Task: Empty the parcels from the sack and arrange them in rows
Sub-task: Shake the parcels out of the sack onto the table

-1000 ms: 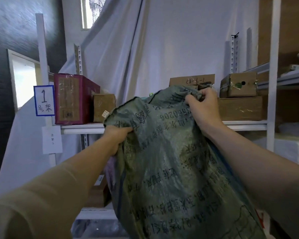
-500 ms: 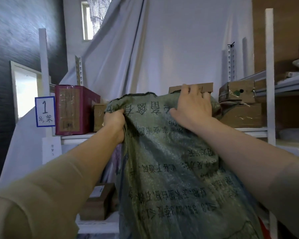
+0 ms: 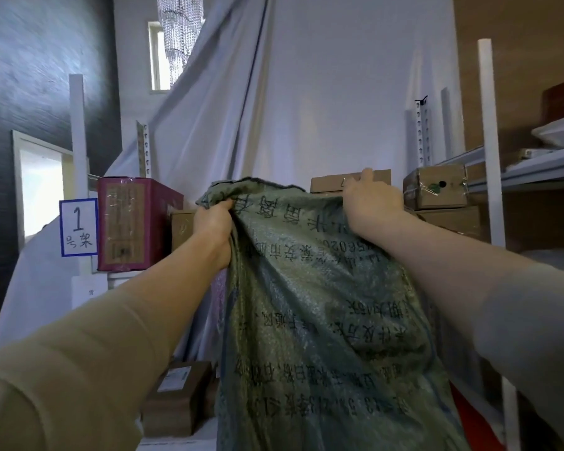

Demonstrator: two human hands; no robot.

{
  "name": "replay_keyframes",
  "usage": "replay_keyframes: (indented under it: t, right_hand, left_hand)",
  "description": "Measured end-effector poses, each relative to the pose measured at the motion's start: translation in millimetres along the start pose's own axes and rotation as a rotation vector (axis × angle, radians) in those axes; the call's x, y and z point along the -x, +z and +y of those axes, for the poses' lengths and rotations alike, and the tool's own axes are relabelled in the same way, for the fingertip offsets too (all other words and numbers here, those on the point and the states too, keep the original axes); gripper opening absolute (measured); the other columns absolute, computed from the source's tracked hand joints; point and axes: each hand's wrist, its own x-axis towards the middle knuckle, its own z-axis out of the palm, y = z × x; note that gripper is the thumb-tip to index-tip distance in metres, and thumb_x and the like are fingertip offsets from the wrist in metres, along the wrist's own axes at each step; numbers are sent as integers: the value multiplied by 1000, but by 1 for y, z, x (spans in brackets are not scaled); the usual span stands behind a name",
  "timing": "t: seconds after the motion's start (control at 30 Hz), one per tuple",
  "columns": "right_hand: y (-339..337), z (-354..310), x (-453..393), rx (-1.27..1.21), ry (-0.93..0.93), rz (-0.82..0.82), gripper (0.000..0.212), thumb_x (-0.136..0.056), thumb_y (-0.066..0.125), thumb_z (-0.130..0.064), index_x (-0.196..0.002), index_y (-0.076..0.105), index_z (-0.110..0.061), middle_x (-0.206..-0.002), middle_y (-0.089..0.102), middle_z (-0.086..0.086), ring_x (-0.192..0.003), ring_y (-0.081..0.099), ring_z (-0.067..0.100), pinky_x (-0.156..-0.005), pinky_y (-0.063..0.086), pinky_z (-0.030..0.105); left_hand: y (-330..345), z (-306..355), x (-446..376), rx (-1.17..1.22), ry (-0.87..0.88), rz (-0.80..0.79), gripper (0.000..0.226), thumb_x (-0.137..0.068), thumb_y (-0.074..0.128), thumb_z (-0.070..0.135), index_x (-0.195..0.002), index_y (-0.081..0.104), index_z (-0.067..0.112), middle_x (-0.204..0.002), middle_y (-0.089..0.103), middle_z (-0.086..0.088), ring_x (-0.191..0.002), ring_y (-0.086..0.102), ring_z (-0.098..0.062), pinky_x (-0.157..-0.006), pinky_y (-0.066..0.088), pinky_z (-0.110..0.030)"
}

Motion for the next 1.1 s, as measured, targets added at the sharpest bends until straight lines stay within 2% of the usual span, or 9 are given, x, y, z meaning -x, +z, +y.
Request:
replay_keyframes:
  t: [0.17, 0.33, 0.47, 0.57, 0.7, 0.87, 0.93, 1.03, 1.1]
  right_hand:
    - [-10, -7, -14, -365, 72, 80, 34, -93, 51, 0, -126, 41, -2, -128, 47, 20, -117, 52, 41, -78, 40, 41]
    - [-23, -20, -25, -800, 16, 344, 14, -98, 39, -1, -108, 47, -7, -111, 55, 15, -101, 54, 33, -74, 34, 32]
    - [-20, -24, -25, -716, -89, 80, 14, -100, 41, -3, -110, 50, -3, -108, 59, 18, -95, 55, 33, -71, 36, 32]
    - [-28, -28, -25, -919, -64, 365, 10, -100, 37, -2, -100, 44, -9, -91, 55, 7, -83, 51, 26, -66, 35, 34]
    - [-15, -28, -23, -901, -165, 143, 10, -102, 40, -6, -103, 49, -7, -99, 56, 11, -90, 51, 22, -63, 35, 30]
    - [-19, -39, -18, -1042, -301, 66, 10, -100, 43, -5, -102, 53, -8, -122, 62, 15, -116, 57, 27, -97, 46, 35]
    - [-14, -40, -7, -970, -334, 90, 10, -98, 49, -8, -109, 51, -9, -124, 58, 13, -117, 55, 27, -93, 44, 34]
    - [-6, -26, 27, -745, -172, 423, 55, -89, 66, -43, -131, 45, -14, -136, 45, 5, -125, 45, 23, -102, 39, 37]
    - [4, -16, 52, -608, 33, 344, 102, -71, 66, -76, -146, 31, -15, -149, 35, 8, -138, 33, 27, -113, 29, 46]
  left_hand:
    - [-1, -4, 4, -202, 60, -94, 45, -90, 70, 29, -129, 55, 12, -116, 68, -11, -104, 66, -30, -91, 56, -48]
    - [3, 3, 14, -497, 100, -292, 108, -37, 91, 66, -128, 60, 16, -115, 72, -4, -102, 69, -23, -92, 57, -44]
    - [3, -2, 14, -573, 70, -327, 88, -45, 91, 62, -115, 70, 13, -107, 75, -4, -94, 72, -22, -88, 59, -38]
    - [7, -4, 4, -564, 143, -263, 121, -32, 91, 70, -132, 57, 12, -118, 71, 0, -102, 70, -18, -94, 56, -36]
    - [10, -16, -11, -675, 90, -321, 144, -28, 88, 76, -147, 40, 10, -131, 64, -3, -110, 66, -21, -97, 55, -38]
    - [28, -26, 23, -583, 57, -269, 57, -75, 84, 38, -119, 65, 8, -111, 71, -10, -98, 69, -28, -89, 58, -39]
    - [34, -30, 24, -527, 35, -199, 39, -90, 71, 26, -121, 64, 3, -112, 70, -17, -98, 68, -34, -90, 57, -45]
    - [30, -30, 19, -505, 12, -127, 35, -93, 68, 26, -118, 64, 2, -110, 70, -17, -98, 67, -35, -91, 56, -46]
    - [22, -27, 17, -478, 7, -70, 40, -89, 72, 29, -117, 66, 1, -108, 71, -16, -96, 68, -35, -90, 57, -46]
